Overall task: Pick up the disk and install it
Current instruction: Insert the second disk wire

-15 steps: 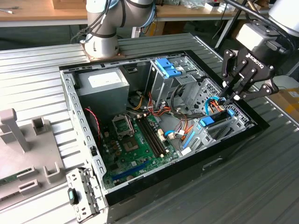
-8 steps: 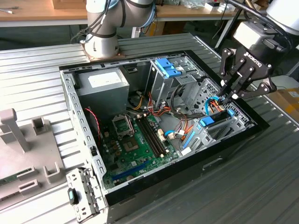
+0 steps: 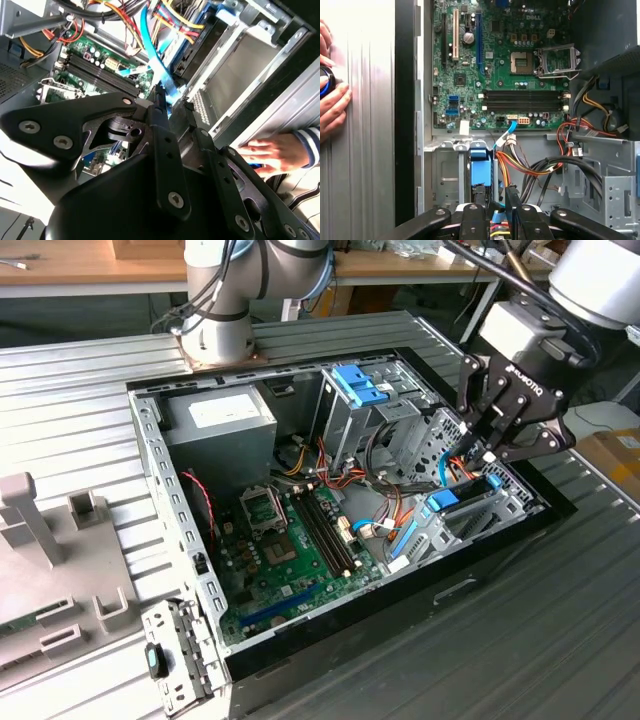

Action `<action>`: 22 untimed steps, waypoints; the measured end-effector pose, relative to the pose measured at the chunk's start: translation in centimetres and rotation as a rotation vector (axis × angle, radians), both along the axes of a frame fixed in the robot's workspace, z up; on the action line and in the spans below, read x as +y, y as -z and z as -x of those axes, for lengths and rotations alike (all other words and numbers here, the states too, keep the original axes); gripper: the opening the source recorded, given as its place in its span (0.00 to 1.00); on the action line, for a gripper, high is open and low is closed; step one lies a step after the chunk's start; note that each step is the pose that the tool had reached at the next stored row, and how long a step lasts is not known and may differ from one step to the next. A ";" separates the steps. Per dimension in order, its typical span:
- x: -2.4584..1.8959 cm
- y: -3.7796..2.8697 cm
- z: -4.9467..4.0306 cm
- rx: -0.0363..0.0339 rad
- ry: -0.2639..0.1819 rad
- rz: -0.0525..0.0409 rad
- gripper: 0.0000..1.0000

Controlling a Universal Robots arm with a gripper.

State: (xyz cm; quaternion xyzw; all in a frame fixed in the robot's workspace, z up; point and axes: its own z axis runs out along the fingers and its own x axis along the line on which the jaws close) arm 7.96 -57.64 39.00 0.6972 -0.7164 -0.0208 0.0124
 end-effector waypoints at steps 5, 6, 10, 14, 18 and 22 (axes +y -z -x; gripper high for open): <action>0.70 0.12 0.71 -0.0007 0.000 0.0014 0.30; 1.41 0.12 0.56 0.0003 0.000 0.0090 0.30; 1.46 0.16 0.02 0.0062 0.000 0.0331 0.30; 1.48 0.15 -0.50 0.0087 0.000 0.0399 0.30; 1.48 0.15 -0.66 0.0101 0.000 0.0499 0.28; 1.48 0.15 -0.66 0.0101 0.000 0.0508 0.15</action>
